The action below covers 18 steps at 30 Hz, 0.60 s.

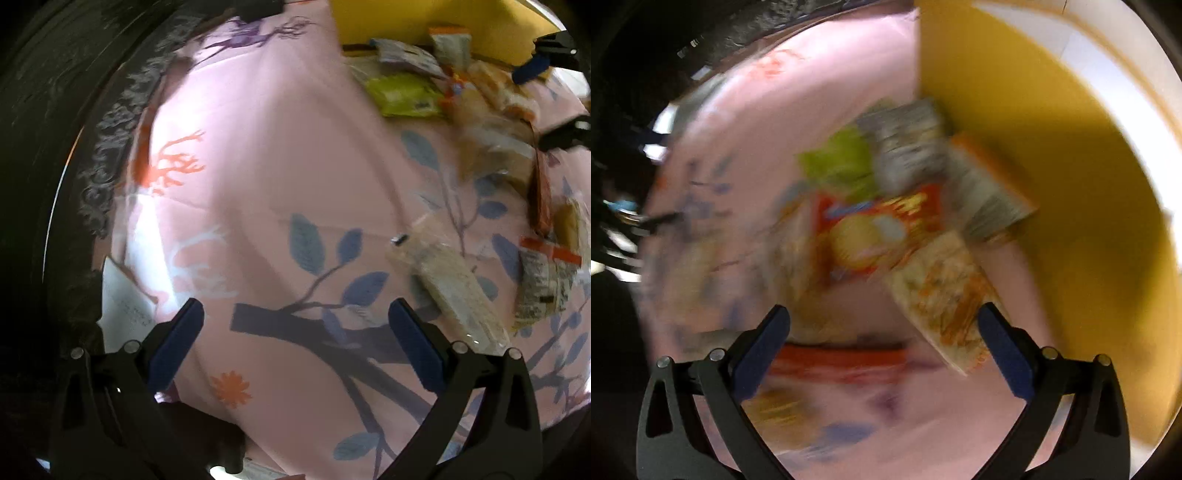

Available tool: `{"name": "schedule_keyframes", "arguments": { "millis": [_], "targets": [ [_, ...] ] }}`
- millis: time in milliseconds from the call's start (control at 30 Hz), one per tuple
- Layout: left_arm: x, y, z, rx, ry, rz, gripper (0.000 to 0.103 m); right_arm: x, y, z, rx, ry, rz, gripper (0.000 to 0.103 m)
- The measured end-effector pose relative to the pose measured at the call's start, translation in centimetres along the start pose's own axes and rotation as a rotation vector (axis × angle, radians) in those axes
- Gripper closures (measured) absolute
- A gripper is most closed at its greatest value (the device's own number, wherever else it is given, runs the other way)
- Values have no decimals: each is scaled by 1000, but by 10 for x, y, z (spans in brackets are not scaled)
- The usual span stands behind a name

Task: Organize snacks
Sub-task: 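Move both grippers back over the snack pile on the table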

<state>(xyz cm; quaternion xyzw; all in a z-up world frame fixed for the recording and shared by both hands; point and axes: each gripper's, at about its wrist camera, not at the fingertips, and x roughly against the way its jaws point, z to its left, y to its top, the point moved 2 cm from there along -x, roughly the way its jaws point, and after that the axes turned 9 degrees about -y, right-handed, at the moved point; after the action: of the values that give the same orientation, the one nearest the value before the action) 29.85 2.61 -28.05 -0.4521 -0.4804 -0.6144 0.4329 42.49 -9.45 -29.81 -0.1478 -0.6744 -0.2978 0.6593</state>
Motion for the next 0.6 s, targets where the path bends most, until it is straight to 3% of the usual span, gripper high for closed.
{"name": "schedule_keyframes", "arguments": {
  "millis": [67,100,133,200,267,367,500,600],
  "targets": [
    [1,0,-6,-34,-6,-5,2,9,-7,12,3,116,35,1],
    [1,0,-9,-45,-8,-6,2,14,-10,16,19,108,26,1],
    [1,0,-10,-53,-10,-7,2,18,-11,18,41,56,9,1],
    [-1,0,-11,-58,-6,-1,2,19,-8,11,81,-136,-27,1],
    [-2,1,-8,-54,2,4,2,15,-6,-2,91,-248,-51,1],
    [-5,-1,-1,-32,12,16,2,2,4,-14,106,-307,-66,1],
    [-10,-9,10,14,19,39,2,-37,8,-18,162,-319,88,1],
    [-17,-14,16,48,28,61,2,-39,10,-19,95,-345,94,3]
  ]
}}
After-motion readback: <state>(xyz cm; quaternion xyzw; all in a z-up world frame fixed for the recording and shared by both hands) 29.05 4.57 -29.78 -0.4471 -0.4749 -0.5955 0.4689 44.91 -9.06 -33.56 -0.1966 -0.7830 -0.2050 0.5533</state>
